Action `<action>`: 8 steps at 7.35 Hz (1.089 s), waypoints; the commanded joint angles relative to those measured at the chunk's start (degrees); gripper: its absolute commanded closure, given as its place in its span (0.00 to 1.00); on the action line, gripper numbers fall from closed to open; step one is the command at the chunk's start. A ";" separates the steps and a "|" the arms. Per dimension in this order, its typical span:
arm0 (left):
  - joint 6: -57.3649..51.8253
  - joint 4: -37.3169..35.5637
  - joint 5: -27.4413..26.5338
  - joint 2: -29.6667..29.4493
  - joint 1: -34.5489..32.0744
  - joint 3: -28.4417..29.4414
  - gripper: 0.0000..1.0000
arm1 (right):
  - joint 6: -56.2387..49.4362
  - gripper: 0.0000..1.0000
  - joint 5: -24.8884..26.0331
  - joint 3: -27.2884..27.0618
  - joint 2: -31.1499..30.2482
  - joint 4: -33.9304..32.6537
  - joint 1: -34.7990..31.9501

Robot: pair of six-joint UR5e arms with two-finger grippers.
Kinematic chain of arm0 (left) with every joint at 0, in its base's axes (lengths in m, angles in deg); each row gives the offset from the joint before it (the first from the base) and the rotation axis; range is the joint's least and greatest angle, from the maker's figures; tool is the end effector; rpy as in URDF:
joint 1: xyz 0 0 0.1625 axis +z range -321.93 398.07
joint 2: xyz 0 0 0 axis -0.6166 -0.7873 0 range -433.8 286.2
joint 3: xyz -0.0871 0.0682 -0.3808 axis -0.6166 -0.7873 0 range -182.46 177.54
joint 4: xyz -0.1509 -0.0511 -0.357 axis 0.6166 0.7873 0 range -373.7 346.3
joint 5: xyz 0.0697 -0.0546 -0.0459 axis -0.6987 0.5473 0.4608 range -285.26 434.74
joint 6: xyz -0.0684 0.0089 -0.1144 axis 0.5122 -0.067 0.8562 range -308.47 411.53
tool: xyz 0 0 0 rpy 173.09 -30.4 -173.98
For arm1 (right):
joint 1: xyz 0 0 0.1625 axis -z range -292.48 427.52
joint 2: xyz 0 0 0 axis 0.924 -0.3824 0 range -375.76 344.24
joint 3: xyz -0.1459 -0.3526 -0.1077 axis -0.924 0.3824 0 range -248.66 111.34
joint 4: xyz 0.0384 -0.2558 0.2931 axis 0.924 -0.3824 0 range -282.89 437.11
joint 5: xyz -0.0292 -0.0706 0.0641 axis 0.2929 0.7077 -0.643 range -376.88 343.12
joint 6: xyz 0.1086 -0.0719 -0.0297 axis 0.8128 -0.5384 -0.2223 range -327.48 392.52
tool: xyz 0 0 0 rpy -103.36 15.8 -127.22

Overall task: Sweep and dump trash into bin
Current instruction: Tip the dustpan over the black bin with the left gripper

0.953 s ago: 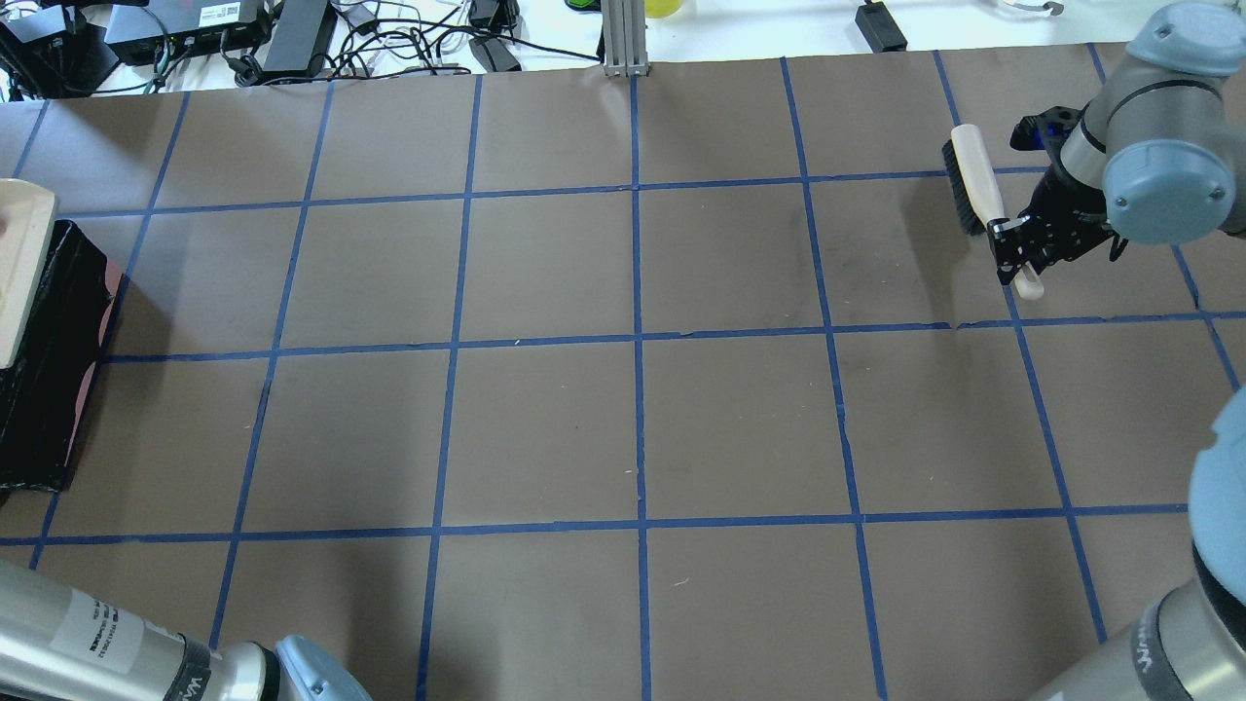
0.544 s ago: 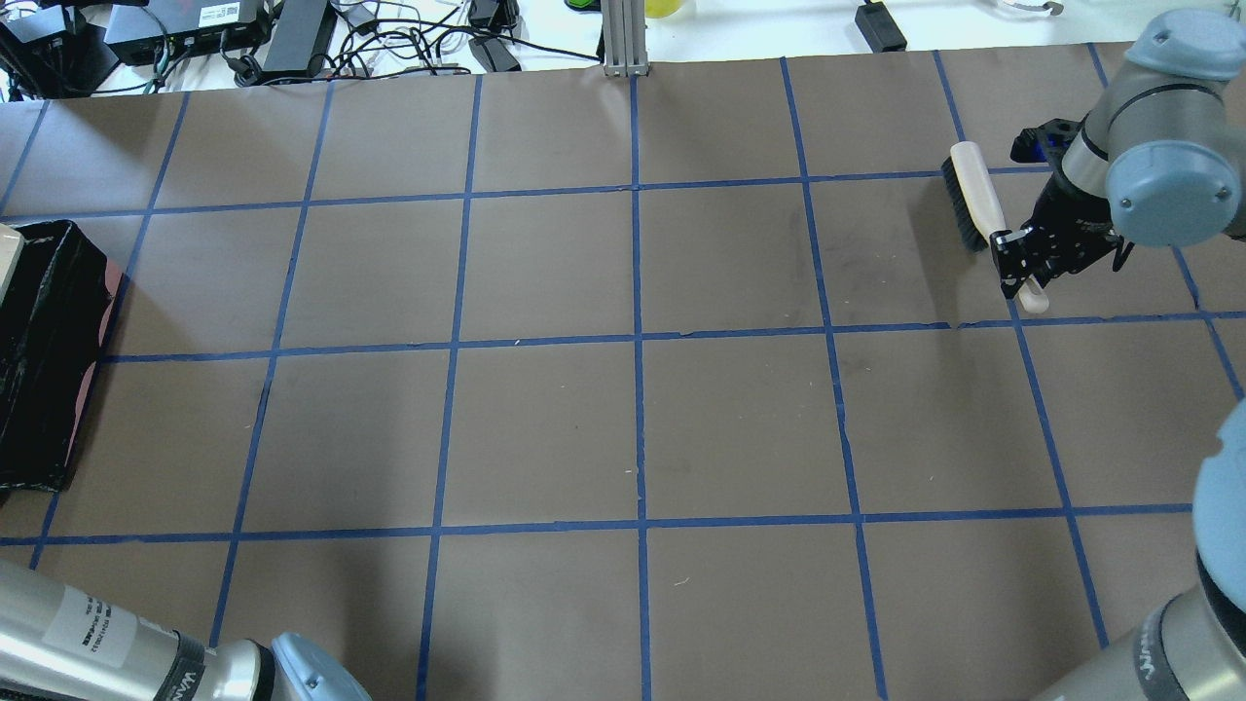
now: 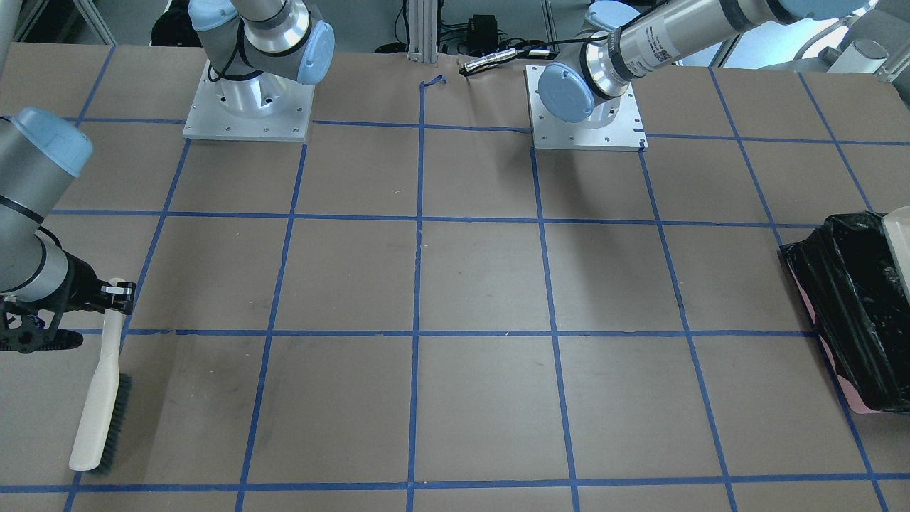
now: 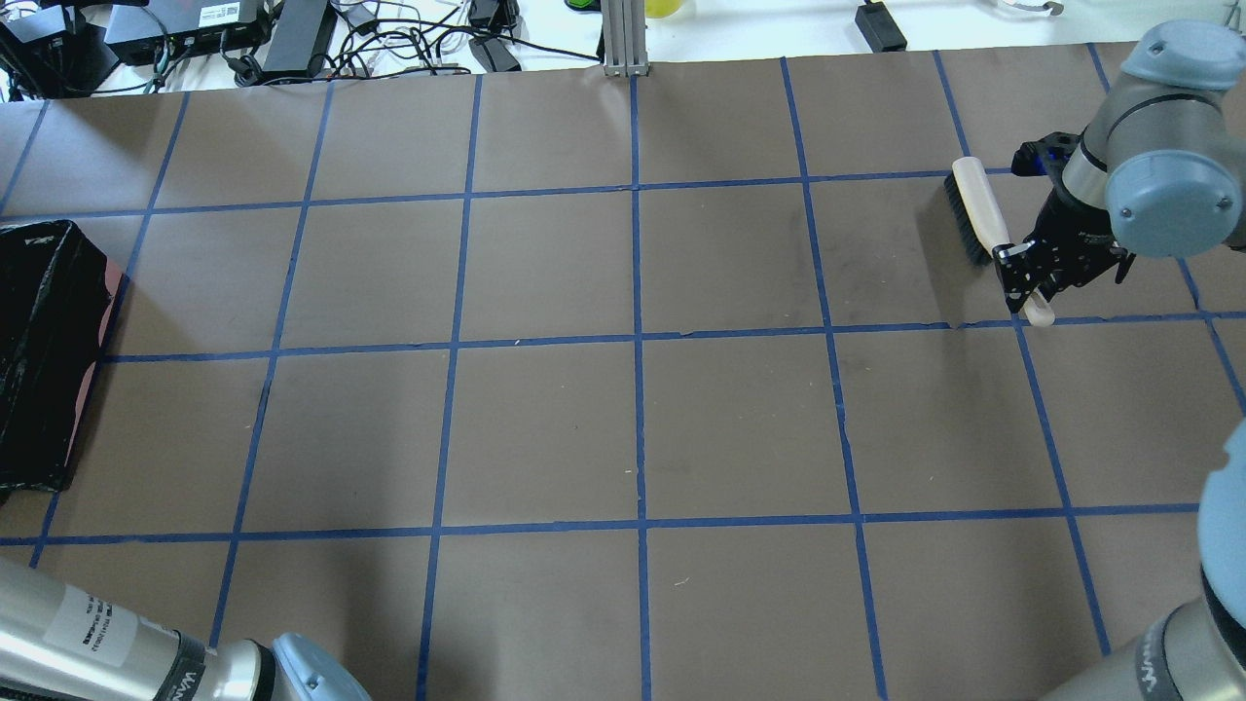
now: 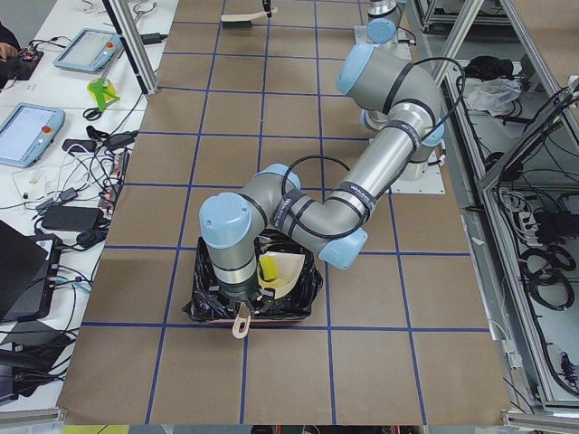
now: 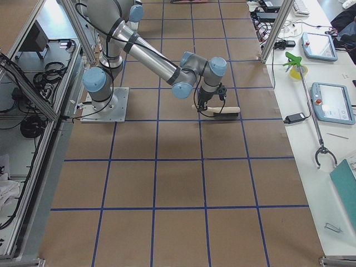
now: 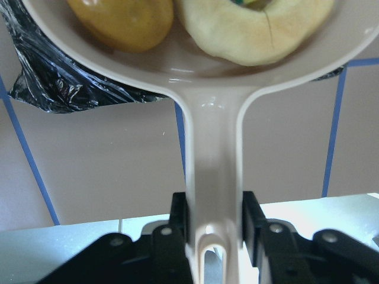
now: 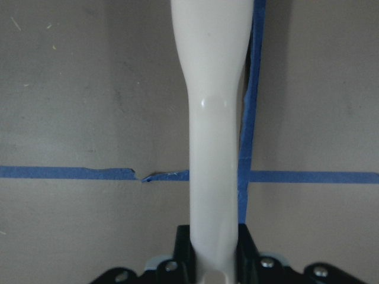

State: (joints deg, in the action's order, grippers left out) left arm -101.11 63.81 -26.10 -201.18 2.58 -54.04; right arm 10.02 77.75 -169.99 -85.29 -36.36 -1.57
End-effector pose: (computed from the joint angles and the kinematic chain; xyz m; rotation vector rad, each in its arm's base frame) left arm 0.5364 -0.5153 0.3801 2.1965 1.9486 0.3527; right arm -0.0748 -0.5392 0.1941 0.0523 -3.1094 -0.2568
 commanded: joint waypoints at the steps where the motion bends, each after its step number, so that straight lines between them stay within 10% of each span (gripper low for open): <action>1: -2.05 -4.03 -4.59 0.63 -2.37 -0.62 1.00 | 0.26 1.00 0.48 -0.19 0.27 -0.08 0.00; 2: -2.14 -4.56 -5.06 1.33 -3.52 -0.80 1.00 | 0.00 1.00 0.48 -0.28 0.44 0.01 0.00; 3: -2.14 -5.35 -5.06 1.43 -3.71 -0.98 1.00 | -0.27 0.74 0.48 -0.36 0.45 -0.08 0.00; 4: -2.49 -6.58 -4.98 1.60 -3.88 -1.07 1.00 | -0.01 0.12 0.39 -0.36 0.53 -0.17 0.00; 8: -5.57 -12.04 -7.79 2.65 -5.73 -3.00 1.00 | 0.17 0.00 0.13 0.42 -1.39 0.27 -0.44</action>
State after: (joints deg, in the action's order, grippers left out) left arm -106.42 52.22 -33.54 -198.98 -2.95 -56.27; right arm 10.21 78.24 -169.93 -85.60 -36.22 -1.70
